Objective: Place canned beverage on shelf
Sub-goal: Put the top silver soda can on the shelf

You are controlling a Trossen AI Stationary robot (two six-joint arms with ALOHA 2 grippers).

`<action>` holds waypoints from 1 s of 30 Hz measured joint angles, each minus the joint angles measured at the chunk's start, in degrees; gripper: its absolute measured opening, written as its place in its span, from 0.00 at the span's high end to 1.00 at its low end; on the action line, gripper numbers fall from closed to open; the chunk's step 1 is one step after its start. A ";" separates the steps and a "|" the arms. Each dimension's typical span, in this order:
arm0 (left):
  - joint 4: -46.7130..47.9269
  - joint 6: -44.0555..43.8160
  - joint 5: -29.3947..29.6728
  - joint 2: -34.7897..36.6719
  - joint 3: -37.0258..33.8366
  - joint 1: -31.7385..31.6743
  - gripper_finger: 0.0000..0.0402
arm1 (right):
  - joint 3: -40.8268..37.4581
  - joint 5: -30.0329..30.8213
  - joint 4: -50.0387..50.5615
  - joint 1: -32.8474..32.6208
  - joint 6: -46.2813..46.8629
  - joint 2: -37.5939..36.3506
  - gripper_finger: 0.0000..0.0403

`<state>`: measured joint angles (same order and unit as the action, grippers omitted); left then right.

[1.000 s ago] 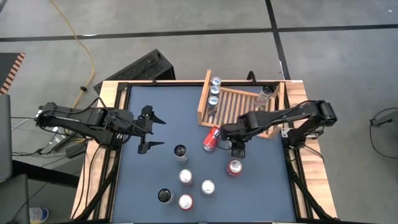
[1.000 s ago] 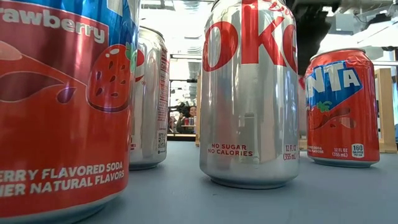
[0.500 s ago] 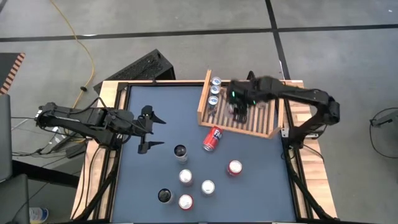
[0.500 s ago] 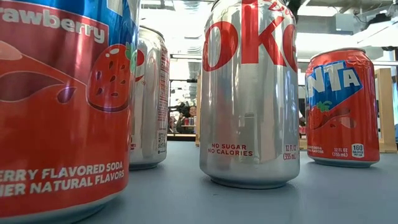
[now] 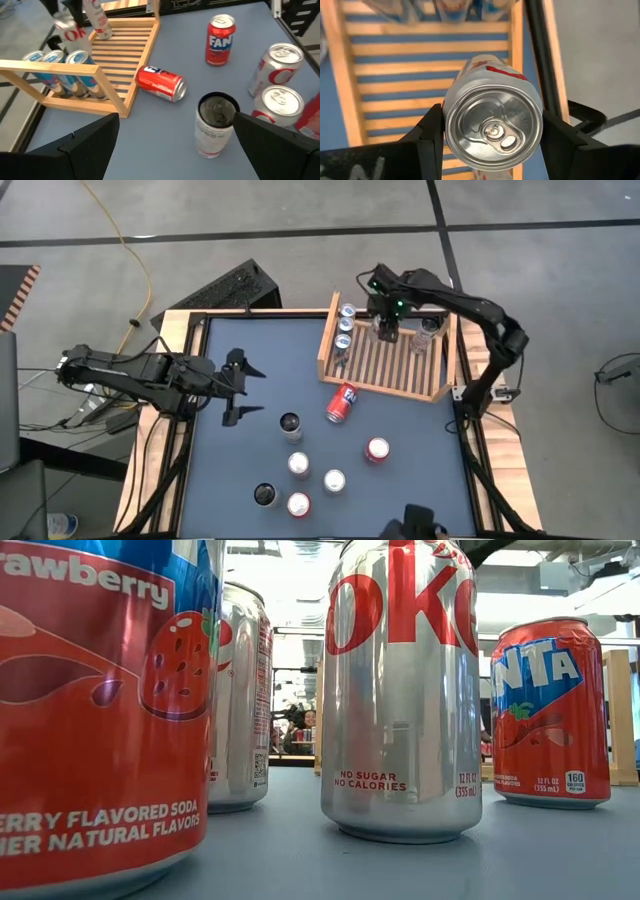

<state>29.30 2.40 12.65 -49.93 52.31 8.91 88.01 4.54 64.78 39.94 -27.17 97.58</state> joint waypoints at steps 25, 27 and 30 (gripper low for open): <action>-0.02 0.14 2.73 -0.01 0.00 -0.01 0.05 | 10.40 -5.19 3.80 2.97 -7.68 13.89 0.47; -0.04 0.29 2.87 0.00 0.00 -0.01 0.05 | 10.49 -5.36 3.86 2.97 -7.90 14.03 0.47; -0.04 0.32 3.05 -0.02 0.00 -0.01 0.05 | 10.47 -5.72 3.78 2.96 -9.15 14.03 0.47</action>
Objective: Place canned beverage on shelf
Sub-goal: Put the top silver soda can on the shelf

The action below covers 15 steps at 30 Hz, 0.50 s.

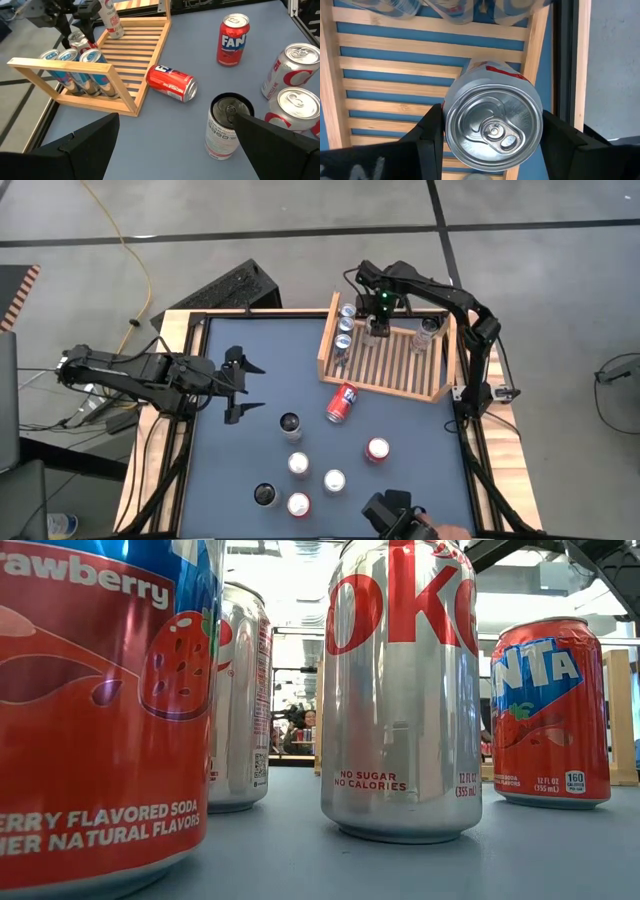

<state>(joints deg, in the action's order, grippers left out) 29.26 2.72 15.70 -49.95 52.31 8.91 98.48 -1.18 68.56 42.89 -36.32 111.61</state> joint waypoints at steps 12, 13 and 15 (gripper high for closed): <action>-0.02 -0.22 0.15 0.00 0.00 0.00 0.05 | 2.12 -0.88 0.09 -0.04 -0.80 0.20 0.47; -0.02 -0.22 0.15 0.02 0.00 0.00 0.05 | 2.12 -0.88 0.22 -0.04 -0.78 0.22 0.47; -0.02 -0.10 0.17 0.00 0.00 0.00 0.05 | 2.12 -1.49 0.33 -0.04 -0.39 0.24 0.47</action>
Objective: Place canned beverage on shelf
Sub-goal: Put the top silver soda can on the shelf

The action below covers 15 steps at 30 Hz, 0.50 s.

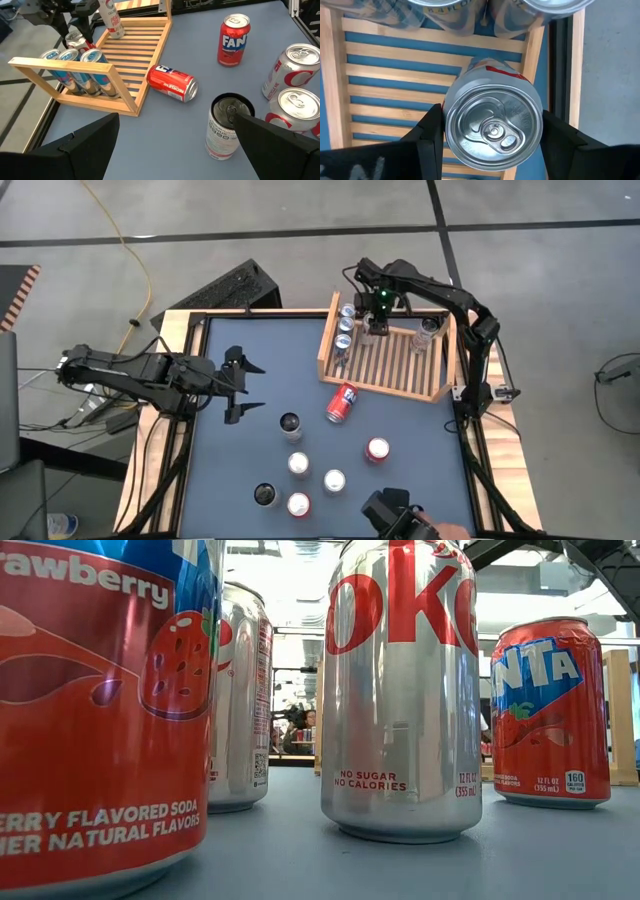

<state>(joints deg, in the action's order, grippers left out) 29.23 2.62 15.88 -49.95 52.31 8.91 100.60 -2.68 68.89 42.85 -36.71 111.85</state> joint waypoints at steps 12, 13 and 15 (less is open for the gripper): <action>0.00 0.13 0.00 0.00 0.00 0.00 0.05 | -0.01 -1.26 -0.46 0.35 0.68 0.97 0.46; 0.00 0.16 -0.02 0.00 0.00 0.00 0.05 | 0.00 -0.97 -0.20 0.44 1.00 0.99 0.46; -0.02 0.69 0.00 0.02 0.00 0.00 0.05 | -0.02 -0.85 -0.51 0.48 1.14 0.95 0.46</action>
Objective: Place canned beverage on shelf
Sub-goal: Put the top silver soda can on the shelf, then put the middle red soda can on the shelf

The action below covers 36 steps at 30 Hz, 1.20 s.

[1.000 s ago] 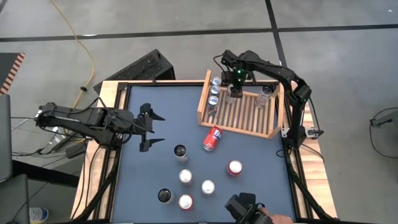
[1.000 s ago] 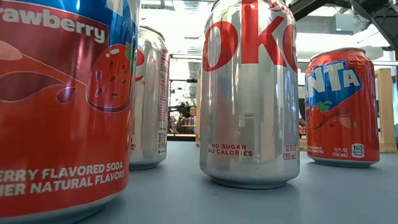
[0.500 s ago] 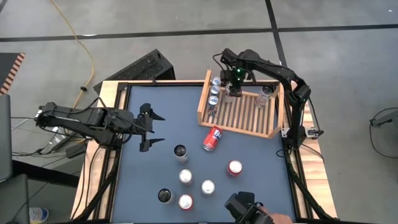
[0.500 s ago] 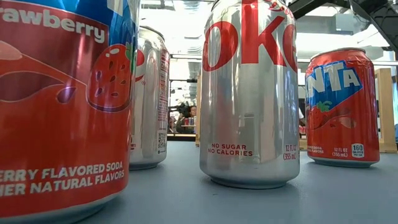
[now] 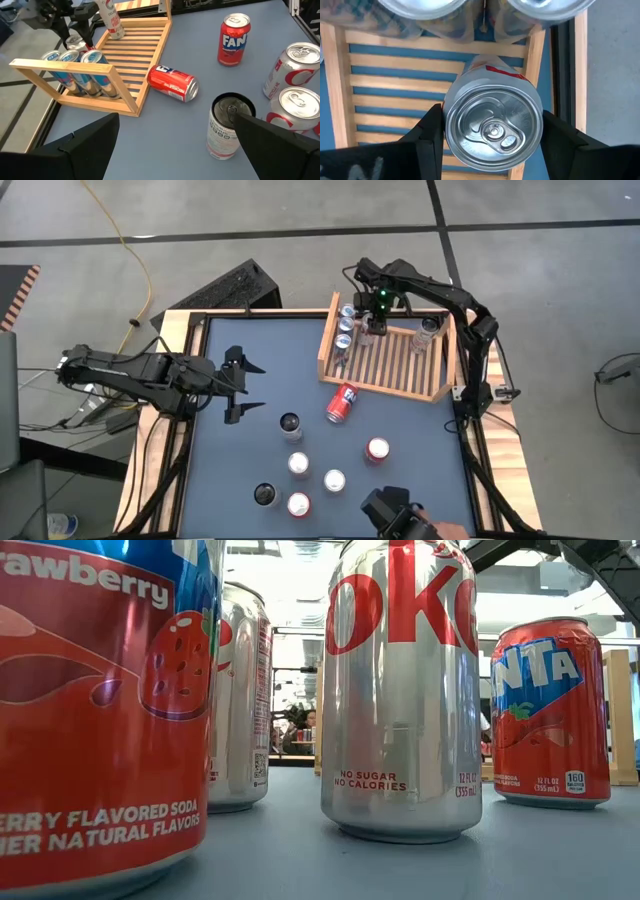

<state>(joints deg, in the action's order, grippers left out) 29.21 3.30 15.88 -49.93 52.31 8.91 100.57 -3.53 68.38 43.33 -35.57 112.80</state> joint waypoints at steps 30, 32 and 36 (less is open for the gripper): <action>-0.26 0.31 -0.02 0.00 0.00 -0.07 0.05 | -0.04 6.01 -0.51 -2.00 4.25 -0.80 0.16; -0.26 0.32 -0.02 -0.02 0.00 -0.07 0.05 | 0.43 4.35 -0.27 -1.98 4.24 -1.76 0.16; -0.26 0.31 -0.02 0.00 0.00 -0.07 0.05 | 3.35 3.11 0.54 -2.09 4.22 -3.52 0.16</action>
<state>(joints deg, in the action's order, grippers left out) 28.95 3.62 15.86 -49.93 52.31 8.84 103.92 -0.42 68.92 41.23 -31.35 109.28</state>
